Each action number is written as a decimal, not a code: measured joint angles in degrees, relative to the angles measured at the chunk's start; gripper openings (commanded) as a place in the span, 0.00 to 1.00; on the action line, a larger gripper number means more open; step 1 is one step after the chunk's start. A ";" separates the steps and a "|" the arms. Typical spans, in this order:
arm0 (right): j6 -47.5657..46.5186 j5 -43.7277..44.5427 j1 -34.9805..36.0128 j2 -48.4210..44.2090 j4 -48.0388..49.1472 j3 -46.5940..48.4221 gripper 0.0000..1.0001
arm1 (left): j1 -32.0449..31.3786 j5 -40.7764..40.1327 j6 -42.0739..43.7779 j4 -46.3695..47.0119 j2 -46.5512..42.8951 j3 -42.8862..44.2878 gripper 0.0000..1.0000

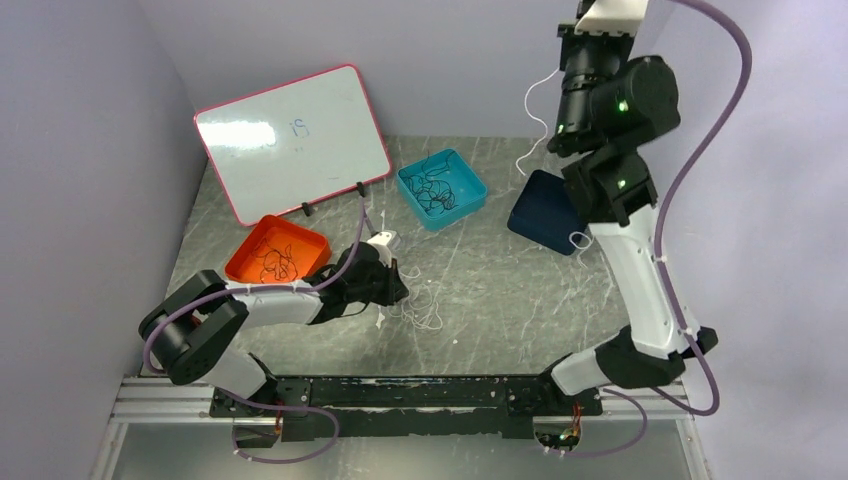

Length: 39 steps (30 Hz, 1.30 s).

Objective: Untangle the cables

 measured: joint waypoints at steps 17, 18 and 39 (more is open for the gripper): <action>28.96 -28.02 -30.97 8.15 -28.96 11.69 0.00 | 0.00 0.57 0.63 -1.38 0.00 0.00 0.07; 29.79 -29.00 -32.20 8.79 -29.38 12.79 0.00 | 0.00 0.57 0.63 -1.38 0.00 0.00 0.07; 36.17 -37.79 -38.18 11.96 -28.55 8.72 0.00 | 0.00 0.55 0.57 -1.44 0.52 0.00 0.07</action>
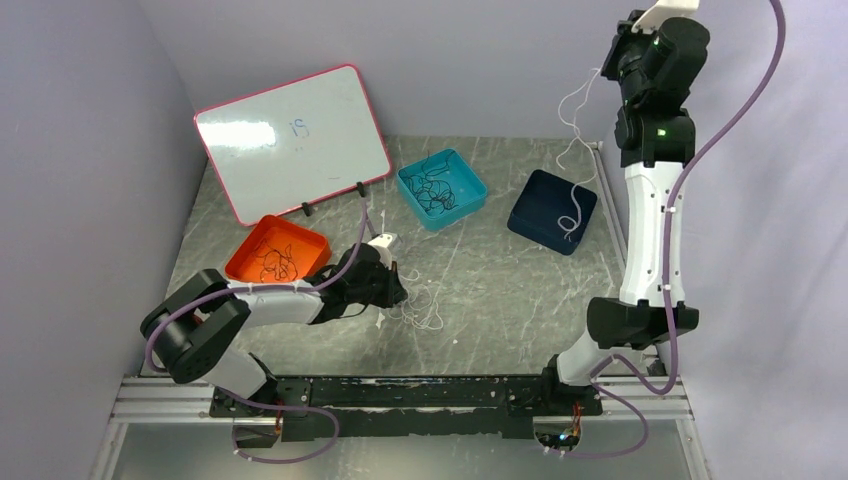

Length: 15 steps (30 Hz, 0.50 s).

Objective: Untangle the cables

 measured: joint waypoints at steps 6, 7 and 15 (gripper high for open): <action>0.42 0.02 -0.90 -1.75 0.28 -7.91 0.00 | 0.00 0.00 -0.17 -0.04 0.02 0.00 0.07; 0.55 0.04 -1.11 -1.77 0.31 -8.68 0.00 | 0.00 0.00 -0.15 -0.07 0.02 0.00 0.07; 2.19 2.27 -2.80 -2.03 0.11 -11.39 0.00 | 0.00 -0.02 -0.20 -0.35 0.02 0.00 0.07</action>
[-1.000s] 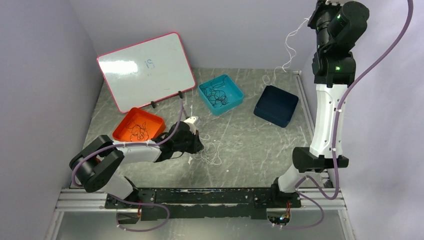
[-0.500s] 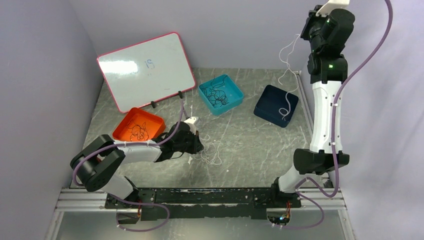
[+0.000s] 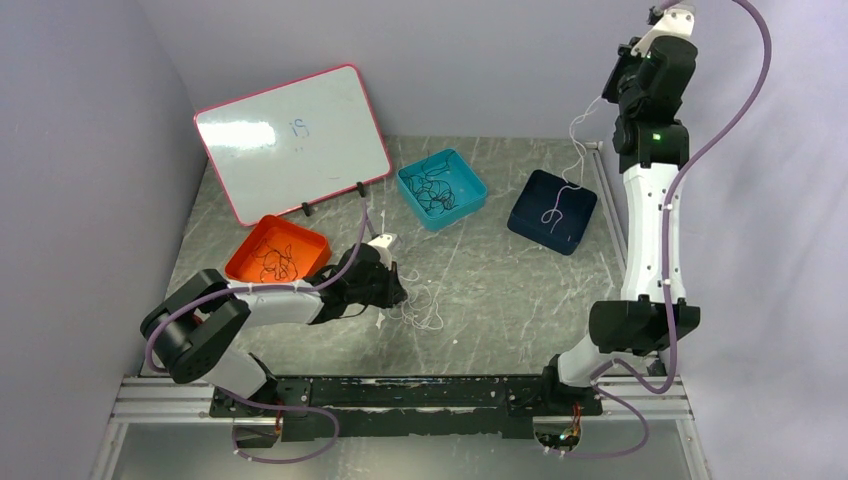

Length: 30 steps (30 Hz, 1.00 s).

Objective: Untangle the cables

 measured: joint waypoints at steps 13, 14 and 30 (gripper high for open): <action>7.54 0.11 -1.18 -3.63 0.24 -17.81 0.00 | -0.17 0.63 0.57 -0.74 -0.87 0.00 0.07; 8.15 -0.20 -1.20 -3.58 0.57 -19.54 0.00 | -0.20 0.74 0.72 -0.90 -1.07 0.02 0.07; 13.55 -4.09 -1.40 3.06 5.55 -31.87 0.00 | -0.26 1.62 1.60 -2.16 -2.29 0.15 0.07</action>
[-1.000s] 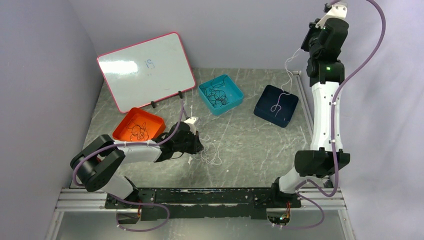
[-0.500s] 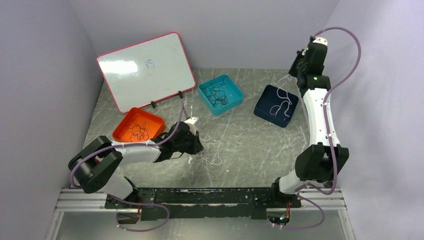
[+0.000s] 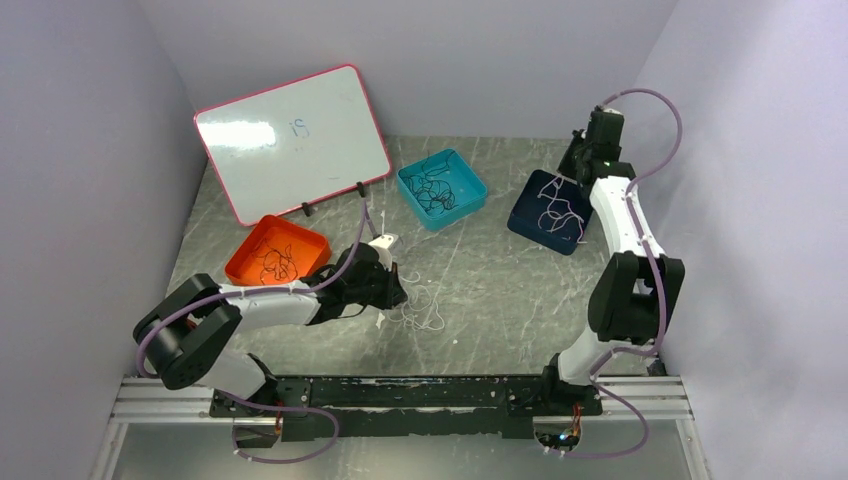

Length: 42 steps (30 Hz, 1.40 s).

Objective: Untangle the cables

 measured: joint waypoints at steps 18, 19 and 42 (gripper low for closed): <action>2.27 -1.01 -0.28 9.42 0.76 -4.63 0.38 | -0.11 0.42 0.00 0.11 -0.20 0.00 0.07; 2.27 -1.01 -0.28 9.44 0.70 -4.63 0.40 | -0.11 0.42 0.00 0.11 -0.24 0.00 0.07; -1.16 -10.62 2.12 23.82 -5.79 4.35 0.38 | -0.17 0.46 -0.07 0.85 -0.39 -0.15 0.07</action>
